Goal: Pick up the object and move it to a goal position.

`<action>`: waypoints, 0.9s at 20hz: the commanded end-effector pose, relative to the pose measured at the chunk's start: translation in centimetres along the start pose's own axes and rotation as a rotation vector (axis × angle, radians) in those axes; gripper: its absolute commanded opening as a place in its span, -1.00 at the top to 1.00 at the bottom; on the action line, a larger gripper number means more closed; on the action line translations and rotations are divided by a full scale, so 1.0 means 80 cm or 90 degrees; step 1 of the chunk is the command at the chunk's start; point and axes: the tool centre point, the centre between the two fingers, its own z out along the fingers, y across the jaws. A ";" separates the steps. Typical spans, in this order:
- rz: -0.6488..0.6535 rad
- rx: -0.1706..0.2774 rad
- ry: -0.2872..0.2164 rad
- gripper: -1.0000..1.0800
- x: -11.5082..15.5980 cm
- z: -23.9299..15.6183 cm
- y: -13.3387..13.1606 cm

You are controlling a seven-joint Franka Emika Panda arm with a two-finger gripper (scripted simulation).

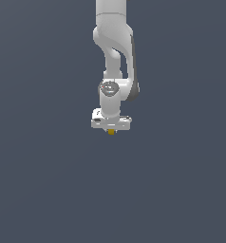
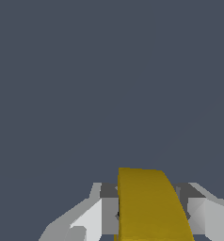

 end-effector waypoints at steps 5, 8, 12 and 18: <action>0.001 0.000 0.001 1.00 0.025 -0.043 0.061; 0.001 0.000 0.001 1.00 0.039 -0.068 0.096; 0.001 0.000 0.001 1.00 0.058 -0.099 0.139; 0.001 0.000 0.001 1.00 0.078 -0.129 0.181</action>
